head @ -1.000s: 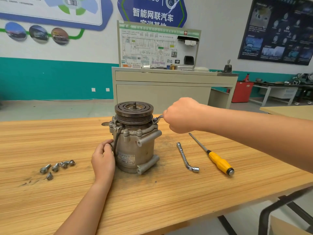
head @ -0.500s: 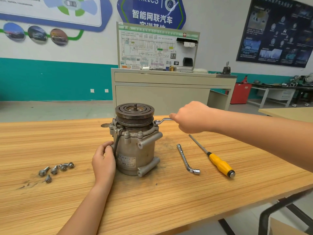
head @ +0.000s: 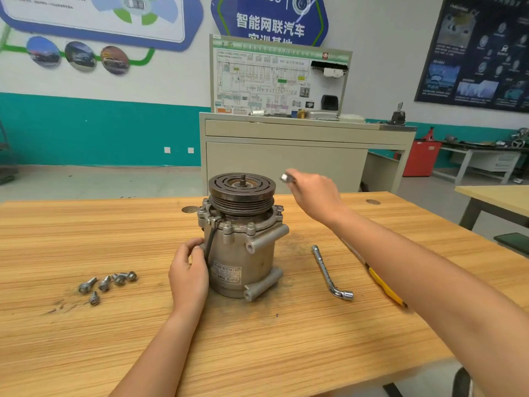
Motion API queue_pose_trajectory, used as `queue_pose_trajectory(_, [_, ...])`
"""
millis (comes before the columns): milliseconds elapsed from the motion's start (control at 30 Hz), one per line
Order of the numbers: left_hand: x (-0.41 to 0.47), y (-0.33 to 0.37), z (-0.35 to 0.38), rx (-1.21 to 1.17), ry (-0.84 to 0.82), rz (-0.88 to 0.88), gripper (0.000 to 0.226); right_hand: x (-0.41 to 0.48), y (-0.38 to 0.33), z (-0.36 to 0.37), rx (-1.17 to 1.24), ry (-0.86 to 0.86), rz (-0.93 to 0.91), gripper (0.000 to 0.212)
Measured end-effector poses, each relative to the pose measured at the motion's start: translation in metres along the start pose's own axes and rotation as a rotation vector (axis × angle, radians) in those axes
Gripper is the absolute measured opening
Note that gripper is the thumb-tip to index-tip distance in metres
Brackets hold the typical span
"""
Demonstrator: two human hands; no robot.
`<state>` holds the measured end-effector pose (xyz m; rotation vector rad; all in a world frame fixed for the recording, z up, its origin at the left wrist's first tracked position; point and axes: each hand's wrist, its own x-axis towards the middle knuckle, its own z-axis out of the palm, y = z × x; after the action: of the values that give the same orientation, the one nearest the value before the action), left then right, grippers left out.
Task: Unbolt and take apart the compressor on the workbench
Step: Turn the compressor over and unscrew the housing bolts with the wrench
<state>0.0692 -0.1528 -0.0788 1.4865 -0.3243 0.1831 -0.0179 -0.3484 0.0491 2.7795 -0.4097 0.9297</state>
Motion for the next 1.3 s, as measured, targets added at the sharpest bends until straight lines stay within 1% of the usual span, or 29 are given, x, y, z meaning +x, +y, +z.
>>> queue_pose_trajectory(67, [0.0, 0.0, 0.0, 0.029, -0.008, 0.017, 0.024, -0.013, 0.003, -0.016, 0.117, 0.057, 0.072, 0.032])
queue_pose_trajectory(133, [0.0, 0.0, 0.0, 0.088, -0.029, 0.052, 0.026, -0.028, 0.002, -0.033, 0.112, 0.029, 0.089, 0.032])
queue_pose_trajectory(267, [-0.003, 0.002, 0.0, 0.139, -0.018, 0.099, 0.025, -0.058, -0.01, -0.055, -0.158, -0.173, 0.05, 0.026])
queue_pose_trajectory(333, [-0.005, 0.004, -0.001, 0.14, -0.006, 0.109, 0.023, -0.065, -0.02, -0.06, -0.241, -0.255, 0.044, 0.03])
queue_pose_trajectory(433, [-0.008, 0.004, -0.003, 0.137, -0.01, 0.111, 0.02, -0.067, -0.034, -0.066, -0.296, -0.31, 0.036, 0.038])
queue_pose_trajectory(500, [-0.01, 0.005, -0.004, 0.138, -0.012, 0.114, 0.021, -0.066, -0.042, -0.071, -0.371, -0.333, -0.006, 0.041])
queue_pose_trajectory(600, [-0.011, 0.005, -0.004, 0.137, -0.01, 0.116, 0.02, -0.062, -0.059, -0.084, -0.521, -0.396, -0.12, 0.041])
queue_pose_trajectory(800, [-0.011, 0.005, -0.004, 0.115, -0.031, 0.098, 0.018, -0.06, -0.073, -0.084, -0.674, -0.513, -0.259, 0.056])
queue_pose_trajectory(867, [-0.011, 0.005, -0.004, 0.107, -0.035, 0.092, 0.018, -0.059, -0.072, -0.085, -0.726, -0.511, -0.308, 0.055])
queue_pose_trajectory(967, [-0.011, 0.006, -0.005, 0.096, -0.038, 0.084, 0.017, -0.054, -0.07, -0.09, -0.741, -0.509, -0.306, 0.047])
queue_pose_trajectory(1067, [-0.012, 0.006, -0.005, 0.083, -0.041, 0.078, 0.017, -0.054, -0.066, -0.095, -0.732, -0.518, -0.269, 0.029])
queue_pose_trajectory(1100, [-0.013, 0.006, -0.005, 0.08, -0.041, 0.079, 0.017, -0.055, -0.065, -0.095, -0.725, -0.504, -0.257, 0.028])
queue_pose_trajectory(1200, [-0.014, 0.006, -0.003, 0.073, -0.035, 0.076, 0.017, -0.058, -0.063, -0.09, -0.718, -0.467, -0.272, 0.042])
queue_pose_trajectory(1300, [-0.014, 0.006, -0.003, 0.064, -0.039, 0.061, 0.017, -0.058, -0.053, -0.079, -0.688, -0.426, -0.264, 0.045])
